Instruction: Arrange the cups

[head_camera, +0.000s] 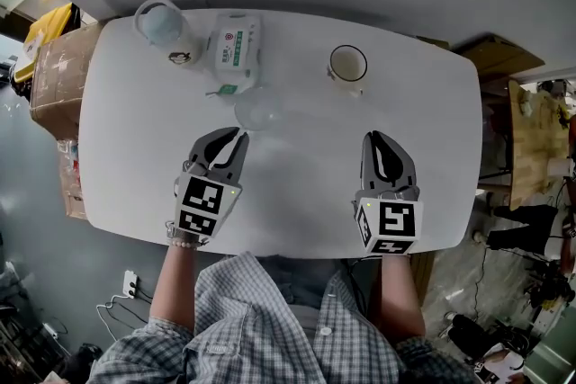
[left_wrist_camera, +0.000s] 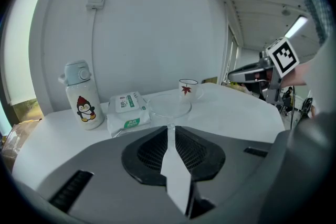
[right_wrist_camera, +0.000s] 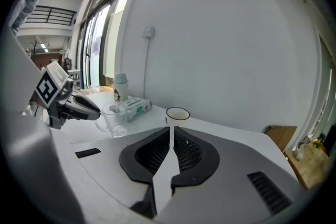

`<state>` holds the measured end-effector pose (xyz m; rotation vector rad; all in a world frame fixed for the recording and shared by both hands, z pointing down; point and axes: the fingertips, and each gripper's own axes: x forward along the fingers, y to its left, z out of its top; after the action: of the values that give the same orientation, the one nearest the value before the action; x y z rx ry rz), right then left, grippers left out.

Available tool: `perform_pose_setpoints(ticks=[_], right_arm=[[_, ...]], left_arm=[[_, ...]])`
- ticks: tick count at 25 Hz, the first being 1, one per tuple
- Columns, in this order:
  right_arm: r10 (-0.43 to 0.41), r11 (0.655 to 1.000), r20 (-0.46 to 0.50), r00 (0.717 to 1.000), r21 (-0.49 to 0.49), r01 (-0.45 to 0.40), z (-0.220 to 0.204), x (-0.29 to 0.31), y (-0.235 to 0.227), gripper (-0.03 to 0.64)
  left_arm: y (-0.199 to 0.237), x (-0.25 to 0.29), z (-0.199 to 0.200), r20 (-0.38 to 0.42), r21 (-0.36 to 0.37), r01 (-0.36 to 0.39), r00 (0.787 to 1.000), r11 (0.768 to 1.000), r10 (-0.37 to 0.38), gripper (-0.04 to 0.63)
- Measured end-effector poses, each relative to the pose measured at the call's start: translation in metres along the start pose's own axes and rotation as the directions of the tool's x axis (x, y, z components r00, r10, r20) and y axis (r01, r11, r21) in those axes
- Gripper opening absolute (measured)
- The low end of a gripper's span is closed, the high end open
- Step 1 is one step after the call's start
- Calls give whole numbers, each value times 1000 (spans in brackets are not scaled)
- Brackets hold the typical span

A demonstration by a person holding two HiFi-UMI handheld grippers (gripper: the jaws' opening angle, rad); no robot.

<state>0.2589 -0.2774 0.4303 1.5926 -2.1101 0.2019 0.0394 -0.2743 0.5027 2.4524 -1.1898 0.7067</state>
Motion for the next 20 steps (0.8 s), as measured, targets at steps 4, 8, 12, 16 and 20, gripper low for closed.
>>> perform_pose_setpoints(ticks=[4,8,12,16,20], right_arm=[[-1,1000,-17,1000,2,1,-10,17,-9,35],[-2,1000,-38,999,-11,2,-23,38,-16,35],[19,1000,-55,998,-8,-20,-30,58,-22,35],[43,999,-70,997,-13,-44,-33,78,-26,37],[75,997,-75,994,-22,-77,-34,94,-23,68]], left_arm=[[-3,8,5,3,-19,2,1000,1000,-2,51],[-9,20,13,9,-47,-2,1000,999,2,51],[-12,31,21,22,-75,-15,1000,997,17,51],[-13,43,29,39,-124,-39,998,992,44,51],[-15,54,34,48,-162,-52,997,985,61,51]])
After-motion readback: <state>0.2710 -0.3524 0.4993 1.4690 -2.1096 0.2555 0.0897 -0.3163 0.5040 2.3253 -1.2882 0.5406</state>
